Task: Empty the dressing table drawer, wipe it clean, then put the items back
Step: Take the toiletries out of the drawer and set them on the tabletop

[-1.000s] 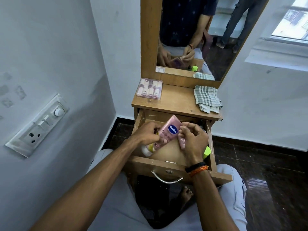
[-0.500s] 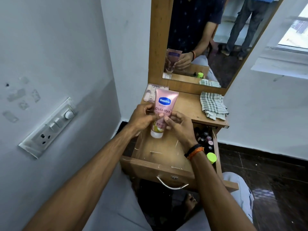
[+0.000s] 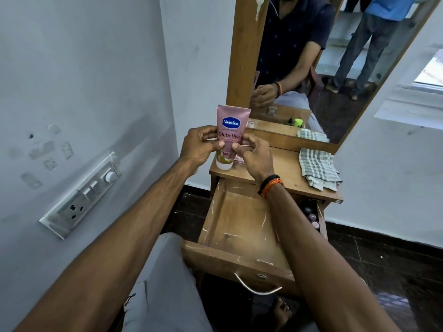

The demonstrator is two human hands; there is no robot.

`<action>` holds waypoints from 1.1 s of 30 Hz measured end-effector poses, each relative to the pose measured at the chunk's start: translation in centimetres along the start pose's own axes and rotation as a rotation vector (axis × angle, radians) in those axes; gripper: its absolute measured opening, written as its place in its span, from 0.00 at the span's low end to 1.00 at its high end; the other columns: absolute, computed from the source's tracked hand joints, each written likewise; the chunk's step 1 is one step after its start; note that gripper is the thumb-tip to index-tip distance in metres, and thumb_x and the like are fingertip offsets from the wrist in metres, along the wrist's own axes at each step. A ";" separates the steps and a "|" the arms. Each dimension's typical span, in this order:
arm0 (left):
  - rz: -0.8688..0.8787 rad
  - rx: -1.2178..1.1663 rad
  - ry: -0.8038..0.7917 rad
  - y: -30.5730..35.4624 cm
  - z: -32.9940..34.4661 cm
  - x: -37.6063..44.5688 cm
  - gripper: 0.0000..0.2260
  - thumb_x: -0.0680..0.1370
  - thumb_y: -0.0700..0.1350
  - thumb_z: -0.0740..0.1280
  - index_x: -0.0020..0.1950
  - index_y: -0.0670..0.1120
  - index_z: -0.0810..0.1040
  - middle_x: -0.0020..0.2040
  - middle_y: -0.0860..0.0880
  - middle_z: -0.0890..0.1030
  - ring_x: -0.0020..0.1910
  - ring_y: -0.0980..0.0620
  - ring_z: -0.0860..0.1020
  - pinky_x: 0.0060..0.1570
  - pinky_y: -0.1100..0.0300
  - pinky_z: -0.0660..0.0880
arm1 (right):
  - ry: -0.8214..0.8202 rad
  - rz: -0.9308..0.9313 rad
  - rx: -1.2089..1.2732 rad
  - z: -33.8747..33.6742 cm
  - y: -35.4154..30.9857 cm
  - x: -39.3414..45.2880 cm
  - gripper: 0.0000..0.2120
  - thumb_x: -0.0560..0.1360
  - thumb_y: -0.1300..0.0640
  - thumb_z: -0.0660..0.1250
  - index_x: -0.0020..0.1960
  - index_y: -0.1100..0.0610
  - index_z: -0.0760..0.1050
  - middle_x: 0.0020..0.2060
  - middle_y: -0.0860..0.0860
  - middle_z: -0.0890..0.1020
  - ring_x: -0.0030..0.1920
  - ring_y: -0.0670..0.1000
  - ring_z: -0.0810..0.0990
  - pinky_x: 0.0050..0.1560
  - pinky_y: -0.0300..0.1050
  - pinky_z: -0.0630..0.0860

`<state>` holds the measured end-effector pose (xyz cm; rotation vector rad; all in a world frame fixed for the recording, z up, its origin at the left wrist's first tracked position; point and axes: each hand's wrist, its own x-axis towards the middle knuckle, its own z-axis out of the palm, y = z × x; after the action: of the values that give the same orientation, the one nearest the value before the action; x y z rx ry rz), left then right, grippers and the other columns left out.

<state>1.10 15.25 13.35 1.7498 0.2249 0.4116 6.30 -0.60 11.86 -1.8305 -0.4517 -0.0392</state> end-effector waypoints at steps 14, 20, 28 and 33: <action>-0.004 0.119 -0.013 -2.0 0.1 -0.1 0.25 0.72 0.40 0.77 0.68 0.48 0.75 0.61 0.49 0.82 0.55 0.50 0.81 0.55 0.53 0.80 | -0.011 0.048 -0.087 1.8 1.5 -0.9 0.22 0.72 0.58 0.77 0.64 0.60 0.78 0.56 0.54 0.84 0.56 0.53 0.83 0.59 0.54 0.81; -0.001 0.139 -0.008 -2.4 0.2 -0.7 0.28 0.71 0.43 0.79 0.70 0.48 0.74 0.64 0.49 0.81 0.57 0.52 0.80 0.56 0.54 0.79 | -0.009 0.103 -0.048 1.7 2.0 -1.1 0.23 0.71 0.60 0.78 0.64 0.60 0.78 0.54 0.54 0.85 0.54 0.52 0.85 0.57 0.55 0.82; -0.103 0.068 0.020 -3.2 0.3 -2.0 0.30 0.69 0.43 0.81 0.69 0.48 0.75 0.66 0.49 0.80 0.63 0.48 0.79 0.61 0.43 0.78 | 0.068 0.163 -0.026 0.1 2.9 -1.7 0.23 0.71 0.60 0.78 0.64 0.59 0.78 0.54 0.52 0.84 0.53 0.49 0.84 0.57 0.50 0.82; -0.142 0.075 0.149 -3.2 0.7 -3.3 0.30 0.68 0.44 0.81 0.68 0.47 0.74 0.64 0.50 0.80 0.60 0.51 0.79 0.57 0.53 0.79 | 0.073 0.151 -0.063 -1.0 2.4 -2.6 0.20 0.72 0.62 0.76 0.63 0.60 0.78 0.54 0.53 0.83 0.53 0.49 0.83 0.56 0.47 0.83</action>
<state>-1.38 14.11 9.62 1.7656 0.4734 0.4351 4.86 -2.89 9.28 -1.9133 -0.2629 -0.0168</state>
